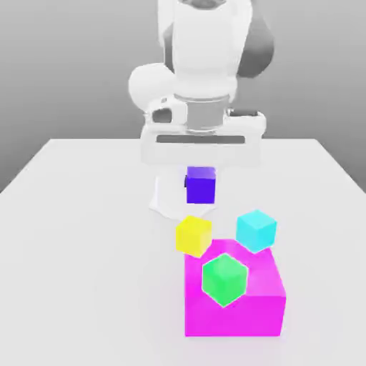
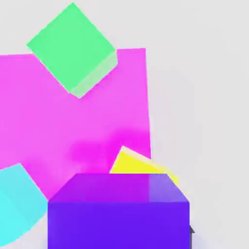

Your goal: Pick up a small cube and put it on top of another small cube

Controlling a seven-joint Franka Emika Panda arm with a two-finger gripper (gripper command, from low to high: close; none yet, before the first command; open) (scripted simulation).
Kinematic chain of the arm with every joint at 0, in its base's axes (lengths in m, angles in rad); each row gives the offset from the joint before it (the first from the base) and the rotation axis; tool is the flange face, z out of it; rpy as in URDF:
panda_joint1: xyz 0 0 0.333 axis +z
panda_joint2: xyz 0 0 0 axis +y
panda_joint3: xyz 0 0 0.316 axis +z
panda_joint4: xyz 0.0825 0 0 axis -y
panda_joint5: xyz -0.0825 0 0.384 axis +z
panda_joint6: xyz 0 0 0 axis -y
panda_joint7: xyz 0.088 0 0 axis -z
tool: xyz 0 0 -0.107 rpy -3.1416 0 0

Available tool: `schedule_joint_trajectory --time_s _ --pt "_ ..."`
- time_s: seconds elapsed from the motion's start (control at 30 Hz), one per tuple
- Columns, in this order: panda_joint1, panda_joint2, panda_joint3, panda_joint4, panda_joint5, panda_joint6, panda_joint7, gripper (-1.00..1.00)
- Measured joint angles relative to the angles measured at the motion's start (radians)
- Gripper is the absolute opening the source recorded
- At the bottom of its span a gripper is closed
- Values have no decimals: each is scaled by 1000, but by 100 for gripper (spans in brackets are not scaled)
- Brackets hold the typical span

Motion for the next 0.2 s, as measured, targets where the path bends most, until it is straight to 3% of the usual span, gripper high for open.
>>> schedule_joint_trajectory --time_s 0.1,0.13,0.2 --pt "-4 88 3 -36 1 124 3 -100" --pt "-4 107 5 -43 1 150 2 100" --pt "-4 107 5 -43 1 150 2 100"
